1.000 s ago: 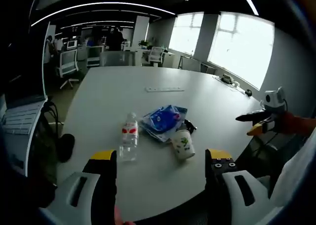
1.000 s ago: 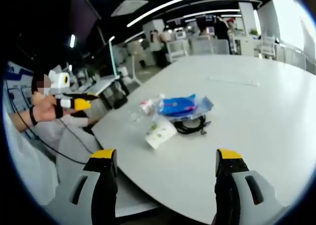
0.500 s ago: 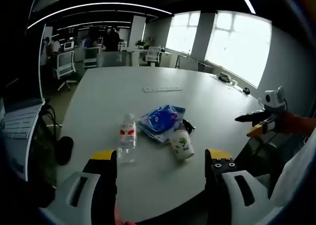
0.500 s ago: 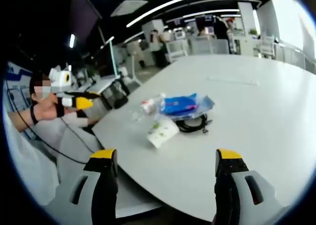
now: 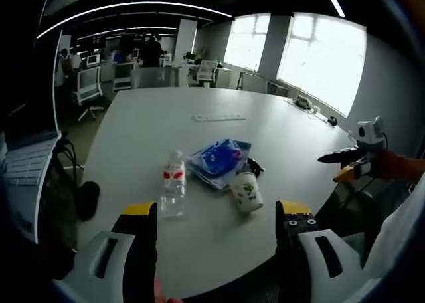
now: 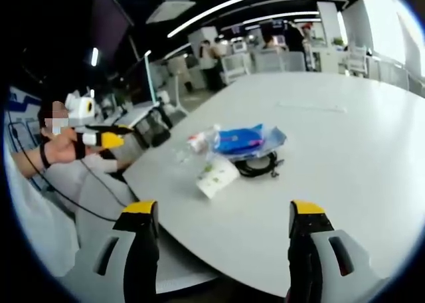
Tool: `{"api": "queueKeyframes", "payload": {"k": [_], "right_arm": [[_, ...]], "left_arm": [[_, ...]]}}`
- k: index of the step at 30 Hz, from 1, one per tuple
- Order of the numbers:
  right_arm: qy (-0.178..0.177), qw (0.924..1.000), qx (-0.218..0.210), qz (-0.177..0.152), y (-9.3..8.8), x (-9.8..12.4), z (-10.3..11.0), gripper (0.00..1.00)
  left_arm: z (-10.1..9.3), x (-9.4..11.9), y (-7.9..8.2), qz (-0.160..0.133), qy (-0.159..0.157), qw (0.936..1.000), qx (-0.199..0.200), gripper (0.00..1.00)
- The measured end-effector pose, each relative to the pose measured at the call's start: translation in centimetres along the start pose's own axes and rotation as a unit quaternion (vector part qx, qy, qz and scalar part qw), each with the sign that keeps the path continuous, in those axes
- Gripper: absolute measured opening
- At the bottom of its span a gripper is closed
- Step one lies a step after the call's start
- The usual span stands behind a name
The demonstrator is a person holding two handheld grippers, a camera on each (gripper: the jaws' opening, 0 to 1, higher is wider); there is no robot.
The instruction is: Arrange the tabletop items into an orderly group along one side of the table until the central work area is clear of visible clutter.
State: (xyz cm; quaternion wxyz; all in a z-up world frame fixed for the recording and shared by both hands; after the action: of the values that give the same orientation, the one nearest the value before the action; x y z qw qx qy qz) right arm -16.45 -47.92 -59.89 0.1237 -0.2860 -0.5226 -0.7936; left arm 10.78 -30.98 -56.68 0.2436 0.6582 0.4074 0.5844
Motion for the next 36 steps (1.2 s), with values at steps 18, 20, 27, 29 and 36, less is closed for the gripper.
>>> {"api": "queueKeyframes", "payload": {"k": [18, 20, 27, 29, 36], "right_arm": [[0.003, 1.0, -0.003, 0.001, -0.1, -0.2, 0.1, 0.79], [0.003, 1.0, -0.004, 0.001, -0.1, -0.2, 0.1, 0.79], [0.005, 1.0, -0.004, 0.003, -0.1, -0.2, 0.2, 0.79], [0.005, 1.0, -0.005, 0.003, -0.2, -0.2, 0.2, 0.79], [0.006, 0.9999, -0.005, 0.006, -0.4, -0.5, 0.4, 0.79]], "left_arm": [[0.2, -0.4, 0.0, 0.003, 0.003, 1.0, 0.006, 0.73], [0.1, -0.4, -0.1, 0.003, 0.003, 1.0, 0.006, 0.73], [0.3, -0.8, -0.1, 0.007, 0.003, 0.9999, 0.01, 0.72], [0.3, -0.9, -0.1, 0.008, 0.003, 0.9999, 0.012, 0.72], [0.6, -1.8, -0.2, 0.018, 0.007, 0.9996, 0.018, 0.71]]}}
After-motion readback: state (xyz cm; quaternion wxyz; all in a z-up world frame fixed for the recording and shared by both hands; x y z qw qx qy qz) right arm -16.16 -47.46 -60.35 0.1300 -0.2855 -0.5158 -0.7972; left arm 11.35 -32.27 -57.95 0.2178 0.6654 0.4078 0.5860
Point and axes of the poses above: the point that each gripper's makers call its tool centre point, and the gripper's own axes: x roughly backward along the fingers, z roughly to its left, y roughly out of its top, the point moved 5 cm from there along x, roughly backward along the fingers, and after that the axes turned 2 degrees about z, right-handed, at the moved point
